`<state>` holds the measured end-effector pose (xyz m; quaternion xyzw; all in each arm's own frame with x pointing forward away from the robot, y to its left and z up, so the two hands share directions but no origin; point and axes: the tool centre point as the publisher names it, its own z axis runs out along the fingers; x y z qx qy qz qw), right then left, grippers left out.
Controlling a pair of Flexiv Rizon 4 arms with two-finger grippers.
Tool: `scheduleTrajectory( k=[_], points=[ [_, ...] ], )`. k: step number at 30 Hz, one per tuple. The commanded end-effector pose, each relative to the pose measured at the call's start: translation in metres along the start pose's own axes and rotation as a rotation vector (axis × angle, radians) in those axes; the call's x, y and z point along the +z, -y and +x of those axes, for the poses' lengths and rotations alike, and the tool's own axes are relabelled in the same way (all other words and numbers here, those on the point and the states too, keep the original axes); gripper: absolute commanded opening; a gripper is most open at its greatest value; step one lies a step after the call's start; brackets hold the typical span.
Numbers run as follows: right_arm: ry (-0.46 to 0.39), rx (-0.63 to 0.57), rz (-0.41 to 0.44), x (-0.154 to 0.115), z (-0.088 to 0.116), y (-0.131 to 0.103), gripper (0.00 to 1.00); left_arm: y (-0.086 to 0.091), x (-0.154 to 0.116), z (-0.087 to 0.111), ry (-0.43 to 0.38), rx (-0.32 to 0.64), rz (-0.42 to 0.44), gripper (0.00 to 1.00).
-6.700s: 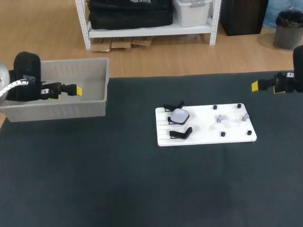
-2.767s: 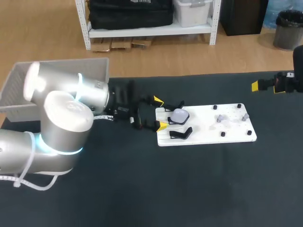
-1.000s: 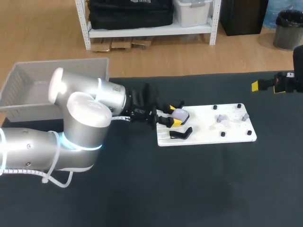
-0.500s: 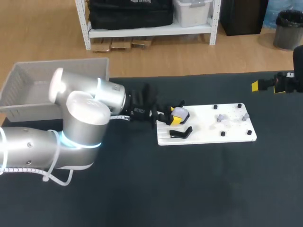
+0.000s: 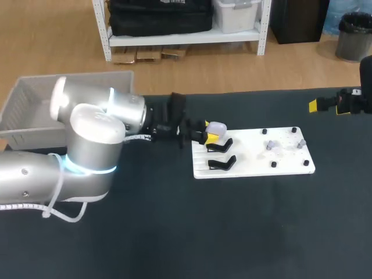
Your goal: Pick up each earbud case from the left stands, insert the matching earbuds, close the lid, and place the case in the box.
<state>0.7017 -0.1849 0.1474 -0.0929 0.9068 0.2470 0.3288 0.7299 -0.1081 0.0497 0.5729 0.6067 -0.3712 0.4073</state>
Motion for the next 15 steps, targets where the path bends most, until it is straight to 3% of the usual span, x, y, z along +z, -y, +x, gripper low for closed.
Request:
scheduleTrajectory(
  k=[1, 8, 15],
  points=[
    [-0.055, -0.030, -0.030, 0.021, -0.001, -0.021, 1.00, 0.010, -0.008, -0.011, 0.008, 0.014, -0.013, 0.00],
    [-0.122, -0.053, -0.079, 0.063, 0.012, -0.063, 1.00, 0.009, -0.005, -0.028, -0.004, 0.075, -0.002, 0.00],
    [-0.160, -0.066, -0.129, 0.082, 0.020, -0.083, 1.00, 0.005, -0.003, -0.043, -0.010, 0.086, -0.037, 0.00]
  ],
)
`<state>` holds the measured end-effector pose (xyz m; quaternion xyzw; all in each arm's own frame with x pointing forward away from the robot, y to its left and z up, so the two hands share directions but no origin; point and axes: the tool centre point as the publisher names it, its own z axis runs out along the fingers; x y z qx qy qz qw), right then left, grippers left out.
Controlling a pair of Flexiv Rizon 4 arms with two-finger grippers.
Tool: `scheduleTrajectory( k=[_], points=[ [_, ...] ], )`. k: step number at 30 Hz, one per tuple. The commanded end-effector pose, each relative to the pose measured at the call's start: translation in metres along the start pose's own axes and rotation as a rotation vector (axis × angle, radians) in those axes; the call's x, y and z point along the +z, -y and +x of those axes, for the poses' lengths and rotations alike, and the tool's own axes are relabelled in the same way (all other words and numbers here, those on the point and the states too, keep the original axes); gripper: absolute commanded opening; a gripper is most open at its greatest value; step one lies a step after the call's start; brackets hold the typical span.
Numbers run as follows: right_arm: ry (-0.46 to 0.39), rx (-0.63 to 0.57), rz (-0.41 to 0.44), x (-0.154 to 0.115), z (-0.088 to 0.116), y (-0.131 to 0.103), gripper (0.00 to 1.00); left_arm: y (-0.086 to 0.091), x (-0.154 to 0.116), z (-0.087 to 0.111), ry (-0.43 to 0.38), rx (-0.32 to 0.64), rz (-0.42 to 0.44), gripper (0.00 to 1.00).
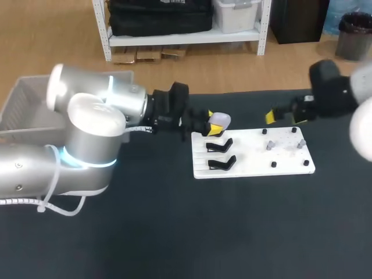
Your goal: Pick up each earbud case from the left stands, insert the matching earbuds, close the lid, and place the case in the box.
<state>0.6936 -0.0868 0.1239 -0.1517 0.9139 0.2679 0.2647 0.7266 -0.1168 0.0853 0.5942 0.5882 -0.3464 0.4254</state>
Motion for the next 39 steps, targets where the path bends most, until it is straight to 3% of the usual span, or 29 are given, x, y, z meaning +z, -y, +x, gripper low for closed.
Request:
scheduleTrajectory(
  k=[1, 11, 28, 39],
  points=[
    [-0.018, -0.011, -0.050, 0.024, -0.004, -0.006, 1.00, 0.001, 0.004, -0.010, -0.005, 0.010, -0.024, 0.00],
    [-0.067, -0.054, -0.092, 0.045, -0.005, -0.025, 1.00, 0.005, 0.020, -0.027, 0.001, 0.052, -0.016, 0.00],
    [-0.058, -0.063, -0.089, 0.042, -0.011, -0.027, 1.00, 0.019, 0.019, -0.020, -0.004, 0.050, 0.017, 0.00],
    [-0.091, -0.042, 0.128, 0.008, 0.006, 0.003, 1.00, 0.020, 0.005, -0.032, 0.197, -0.030, 0.009, 0.00]
  ],
)
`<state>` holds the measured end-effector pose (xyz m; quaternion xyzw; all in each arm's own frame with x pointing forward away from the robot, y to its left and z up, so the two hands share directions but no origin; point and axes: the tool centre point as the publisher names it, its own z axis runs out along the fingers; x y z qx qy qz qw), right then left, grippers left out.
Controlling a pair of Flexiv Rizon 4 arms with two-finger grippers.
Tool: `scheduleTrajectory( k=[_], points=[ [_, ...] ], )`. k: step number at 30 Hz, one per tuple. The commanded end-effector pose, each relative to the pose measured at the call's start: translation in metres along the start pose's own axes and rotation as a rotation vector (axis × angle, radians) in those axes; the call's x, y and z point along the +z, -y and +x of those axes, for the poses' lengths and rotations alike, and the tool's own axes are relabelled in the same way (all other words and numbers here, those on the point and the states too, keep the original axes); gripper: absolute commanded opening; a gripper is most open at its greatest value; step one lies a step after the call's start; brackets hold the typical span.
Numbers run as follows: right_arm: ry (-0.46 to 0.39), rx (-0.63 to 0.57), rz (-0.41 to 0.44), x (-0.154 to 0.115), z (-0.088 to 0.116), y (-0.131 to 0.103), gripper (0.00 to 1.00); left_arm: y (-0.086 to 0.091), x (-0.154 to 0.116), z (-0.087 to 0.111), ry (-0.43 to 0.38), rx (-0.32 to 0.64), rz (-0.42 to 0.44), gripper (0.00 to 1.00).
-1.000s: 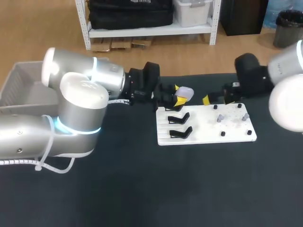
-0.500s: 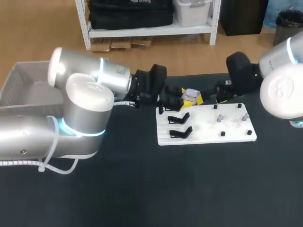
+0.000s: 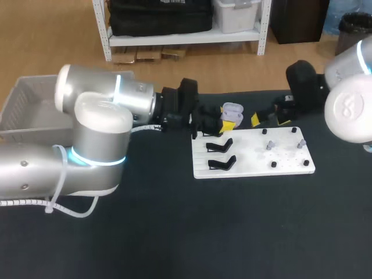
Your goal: Pick up each earbud case from the left stands, insert the matching earbuds, close the lid, and place the case in the box.
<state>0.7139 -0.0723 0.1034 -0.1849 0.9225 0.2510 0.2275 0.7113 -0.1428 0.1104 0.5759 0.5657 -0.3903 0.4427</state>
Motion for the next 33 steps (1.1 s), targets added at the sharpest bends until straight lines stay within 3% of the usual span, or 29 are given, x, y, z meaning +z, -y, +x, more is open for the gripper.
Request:
scheduleTrajectory(
  k=[1, 5, 11, 18, 33],
  points=[
    [-0.003, 0.021, 0.135, -0.025, 0.017, 0.000, 1.00, 0.005, -0.009, 0.000, 0.119, -0.020, -0.028, 0.00],
    [-0.050, 0.034, 0.218, -0.034, 0.023, 0.009, 1.00, 0.002, -0.011, -0.007, 0.187, -0.032, -0.021, 0.00],
    [-0.143, 0.007, 0.360, -0.044, 0.032, 0.018, 1.00, 0.004, -0.015, -0.019, 0.221, 0.006, -0.034, 0.00],
    [-0.224, -0.005, 0.465, -0.048, 0.046, 0.030, 1.00, 0.006, -0.017, -0.025, 0.240, 0.010, -0.024, 0.00],
    [-0.345, -0.017, 0.579, -0.039, 0.063, 0.057, 1.00, 0.009, -0.018, -0.027, 0.230, 0.014, 0.002, 0.00]
  ],
)
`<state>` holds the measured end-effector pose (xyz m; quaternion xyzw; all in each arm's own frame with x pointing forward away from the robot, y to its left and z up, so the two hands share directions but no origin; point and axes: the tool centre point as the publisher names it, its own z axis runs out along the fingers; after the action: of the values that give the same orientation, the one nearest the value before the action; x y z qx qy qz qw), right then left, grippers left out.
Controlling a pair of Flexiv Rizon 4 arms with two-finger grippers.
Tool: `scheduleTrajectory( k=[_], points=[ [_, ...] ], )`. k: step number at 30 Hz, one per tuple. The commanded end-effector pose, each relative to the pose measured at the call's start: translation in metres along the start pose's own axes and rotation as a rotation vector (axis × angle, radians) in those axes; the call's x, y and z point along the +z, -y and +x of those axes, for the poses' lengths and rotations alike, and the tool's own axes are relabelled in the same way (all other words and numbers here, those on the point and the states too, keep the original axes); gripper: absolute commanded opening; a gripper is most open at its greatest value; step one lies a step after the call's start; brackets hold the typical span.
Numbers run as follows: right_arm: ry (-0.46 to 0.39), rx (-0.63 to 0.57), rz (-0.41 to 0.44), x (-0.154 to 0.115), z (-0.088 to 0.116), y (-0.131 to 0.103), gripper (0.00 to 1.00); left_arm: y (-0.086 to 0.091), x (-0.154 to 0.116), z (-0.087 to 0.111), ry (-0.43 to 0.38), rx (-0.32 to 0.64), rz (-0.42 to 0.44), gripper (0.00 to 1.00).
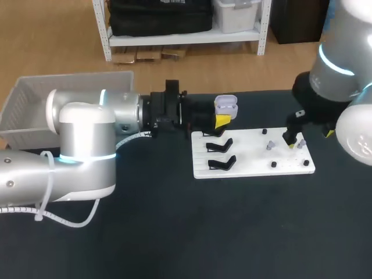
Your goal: Pick up each earbud case from the left stands, insert the matching earbuds, close the lid, and place the case in the box.
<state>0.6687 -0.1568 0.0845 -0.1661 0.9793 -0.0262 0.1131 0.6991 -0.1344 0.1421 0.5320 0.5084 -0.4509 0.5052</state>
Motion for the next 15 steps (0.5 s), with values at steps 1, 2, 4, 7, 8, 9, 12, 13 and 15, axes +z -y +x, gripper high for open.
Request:
scheduleTrajectory(
  k=[1, 2, 4, 7, 8, 9, 12, 13, 15],
  points=[
    [-0.012, 0.005, 0.064, 0.009, -0.006, 0.000, 1.00, -0.001, 0.000, 0.001, 0.004, 0.002, -0.001, 0.00],
    [-0.014, 0.004, 0.065, 0.012, -0.006, 0.000, 1.00, -0.001, 0.000, 0.001, 0.004, 0.002, -0.001, 0.00],
    [-0.025, 0.001, 0.066, 0.018, -0.008, 0.001, 0.92, -0.001, 0.000, 0.001, 0.004, 0.002, -0.001, 0.00],
    [-0.035, -0.004, 0.062, 0.026, -0.009, 0.002, 0.78, -0.001, 0.000, 0.001, 0.004, 0.002, -0.001, 0.00],
    [-0.038, -0.003, 0.062, 0.029, -0.010, 0.002, 0.69, -0.001, 0.000, 0.001, 0.004, 0.002, -0.001, 0.00],
    [-0.043, -0.002, 0.061, 0.032, -0.010, 0.003, 0.65, -0.001, 0.000, 0.001, 0.004, 0.002, -0.001, 0.00],
    [-0.054, -0.005, 0.057, 0.038, -0.011, 0.001, 0.60, -0.001, 0.000, 0.001, 0.004, 0.002, -0.001, 0.00],
    [-0.058, -0.009, 0.059, 0.040, -0.012, 0.001, 0.58, -0.001, 0.000, 0.001, 0.004, 0.002, -0.001, 0.00],
    [-0.062, -0.010, 0.061, 0.044, -0.014, 0.003, 0.53, -0.001, 0.000, 0.001, 0.004, 0.002, -0.001, 0.00]
  ],
)
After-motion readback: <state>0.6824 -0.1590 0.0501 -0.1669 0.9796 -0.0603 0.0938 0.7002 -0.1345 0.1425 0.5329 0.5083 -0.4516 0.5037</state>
